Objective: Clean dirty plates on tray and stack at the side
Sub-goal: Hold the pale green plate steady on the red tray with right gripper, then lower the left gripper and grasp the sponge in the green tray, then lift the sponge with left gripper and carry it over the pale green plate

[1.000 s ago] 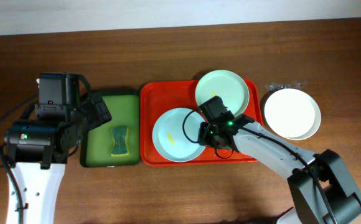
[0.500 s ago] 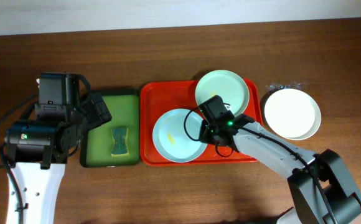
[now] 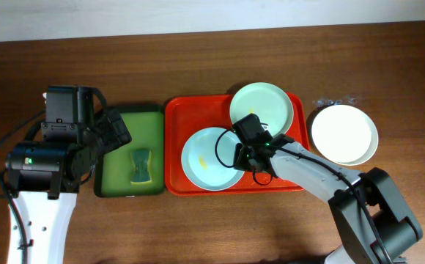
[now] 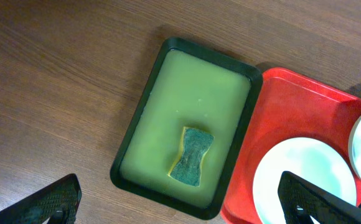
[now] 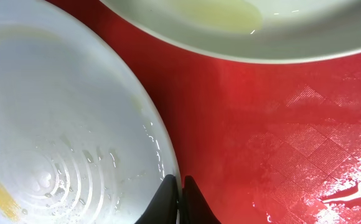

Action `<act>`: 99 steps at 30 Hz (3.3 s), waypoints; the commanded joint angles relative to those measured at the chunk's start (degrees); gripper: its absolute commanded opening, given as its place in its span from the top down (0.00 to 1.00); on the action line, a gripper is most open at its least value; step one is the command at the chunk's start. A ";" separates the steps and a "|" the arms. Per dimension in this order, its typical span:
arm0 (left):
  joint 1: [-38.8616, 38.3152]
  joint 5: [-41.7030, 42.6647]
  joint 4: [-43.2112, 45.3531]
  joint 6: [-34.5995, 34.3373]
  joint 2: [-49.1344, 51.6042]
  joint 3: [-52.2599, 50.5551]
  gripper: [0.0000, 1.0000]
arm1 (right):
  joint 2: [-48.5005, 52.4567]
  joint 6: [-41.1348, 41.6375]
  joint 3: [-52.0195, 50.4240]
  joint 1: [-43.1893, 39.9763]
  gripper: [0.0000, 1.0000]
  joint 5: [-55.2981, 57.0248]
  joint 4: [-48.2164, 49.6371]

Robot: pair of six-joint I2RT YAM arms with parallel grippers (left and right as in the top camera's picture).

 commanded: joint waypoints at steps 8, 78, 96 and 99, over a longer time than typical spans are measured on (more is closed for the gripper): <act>0.13 -5.79 0.81 -0.50 -0.57 0.96 0.01 | 0.42 -0.39 -0.24 0.37 0.96 0.94 -0.48; -2.73 8.63 22.34 14.58 29.44 -22.43 1.00 | 0.42 -0.59 -0.26 0.37 0.87 1.18 -0.46; -2.86 8.61 22.99 14.34 23.34 -23.43 0.69 | 0.42 -0.57 -0.26 0.37 0.96 1.18 -0.46; -2.86 8.61 23.91 14.34 23.34 -24.33 0.69 | 0.42 -0.57 -0.26 0.37 0.96 1.16 -0.46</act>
